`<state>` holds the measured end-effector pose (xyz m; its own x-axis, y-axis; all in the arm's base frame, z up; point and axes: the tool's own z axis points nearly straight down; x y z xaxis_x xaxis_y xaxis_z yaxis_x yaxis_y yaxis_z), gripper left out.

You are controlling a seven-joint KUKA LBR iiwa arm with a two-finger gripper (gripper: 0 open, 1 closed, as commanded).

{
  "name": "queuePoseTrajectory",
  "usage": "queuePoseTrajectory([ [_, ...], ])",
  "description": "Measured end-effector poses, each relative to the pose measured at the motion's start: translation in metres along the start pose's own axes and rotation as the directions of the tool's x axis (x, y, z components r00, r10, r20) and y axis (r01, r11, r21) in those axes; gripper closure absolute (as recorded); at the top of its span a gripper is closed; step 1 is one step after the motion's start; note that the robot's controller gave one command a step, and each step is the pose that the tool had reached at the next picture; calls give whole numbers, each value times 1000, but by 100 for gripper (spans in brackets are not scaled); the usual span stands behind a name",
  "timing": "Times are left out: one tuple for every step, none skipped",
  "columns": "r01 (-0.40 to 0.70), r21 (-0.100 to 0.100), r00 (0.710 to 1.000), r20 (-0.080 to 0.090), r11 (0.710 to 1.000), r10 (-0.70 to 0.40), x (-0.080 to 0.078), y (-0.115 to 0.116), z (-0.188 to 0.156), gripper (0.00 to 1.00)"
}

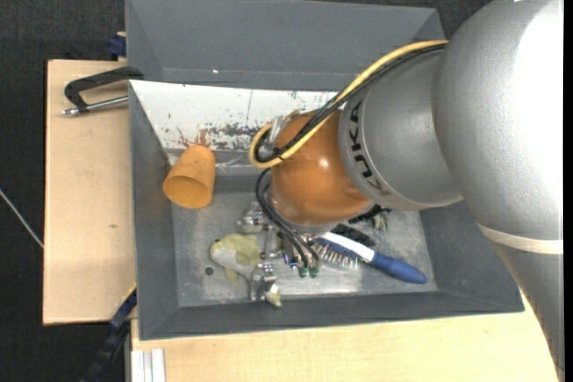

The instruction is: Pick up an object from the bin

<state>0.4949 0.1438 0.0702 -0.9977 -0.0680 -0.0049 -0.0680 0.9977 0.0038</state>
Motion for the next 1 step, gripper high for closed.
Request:
queuePoseTrajectory([
  [3, -1, 1000, 10, 1000, -3, -3, 2, -4, 100],
])
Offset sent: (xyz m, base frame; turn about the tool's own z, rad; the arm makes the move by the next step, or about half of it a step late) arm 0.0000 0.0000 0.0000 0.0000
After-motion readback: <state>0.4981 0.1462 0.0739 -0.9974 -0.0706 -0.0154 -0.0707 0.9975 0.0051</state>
